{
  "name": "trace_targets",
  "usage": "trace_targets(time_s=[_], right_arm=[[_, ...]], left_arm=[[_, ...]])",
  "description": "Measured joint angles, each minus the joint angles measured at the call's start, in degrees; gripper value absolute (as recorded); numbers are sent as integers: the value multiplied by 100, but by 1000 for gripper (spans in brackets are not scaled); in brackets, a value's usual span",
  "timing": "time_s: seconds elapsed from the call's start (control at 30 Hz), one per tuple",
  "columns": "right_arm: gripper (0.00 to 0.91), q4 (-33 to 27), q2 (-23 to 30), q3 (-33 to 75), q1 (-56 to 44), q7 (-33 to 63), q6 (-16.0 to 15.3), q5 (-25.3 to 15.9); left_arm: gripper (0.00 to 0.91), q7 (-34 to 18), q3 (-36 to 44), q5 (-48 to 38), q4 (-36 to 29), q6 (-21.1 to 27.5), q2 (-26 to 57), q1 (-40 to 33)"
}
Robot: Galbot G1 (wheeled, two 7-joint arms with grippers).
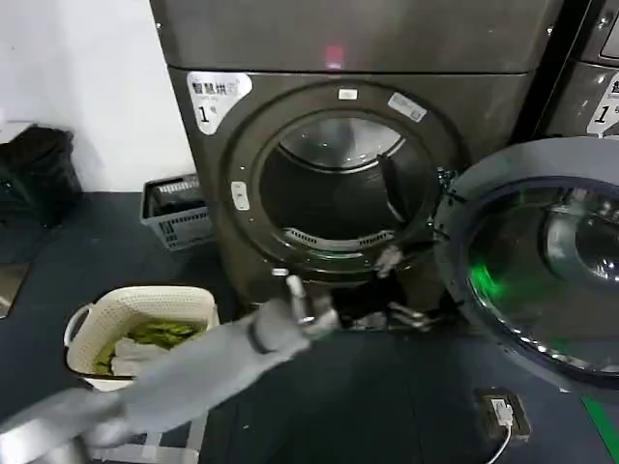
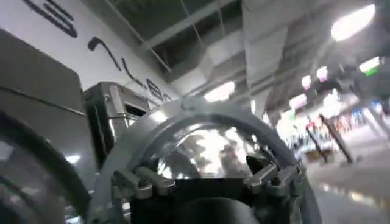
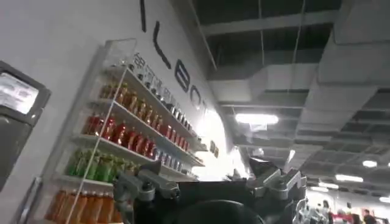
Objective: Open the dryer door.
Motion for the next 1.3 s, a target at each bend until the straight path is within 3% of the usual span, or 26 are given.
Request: trace_targets(time_s=[0.17, 0.53, 0.73, 1.03, 1.3], right_arm=[[907, 121, 53, -51, 98, -17, 5, -88], [907, 258, 193, -56, 443, -87, 69, -324], [907, 319, 166, 64, 478, -90, 67, -323], [907, 385, 196, 67, 506, -66, 72, -347], [907, 388, 136, 88, 445, -36, 51, -288]], left_arm=[[907, 10, -217, 271, -235, 325, 962, 149], [907, 628, -621, 1224, -574, 1687, 3037, 389], [907, 899, -1360, 1757, -576, 2511, 3996, 1129], [907, 1273, -2309, 2435, -98, 3218, 4716, 1889], [907, 1819, -2534, 3046, 321, 3226, 4940, 1943]])
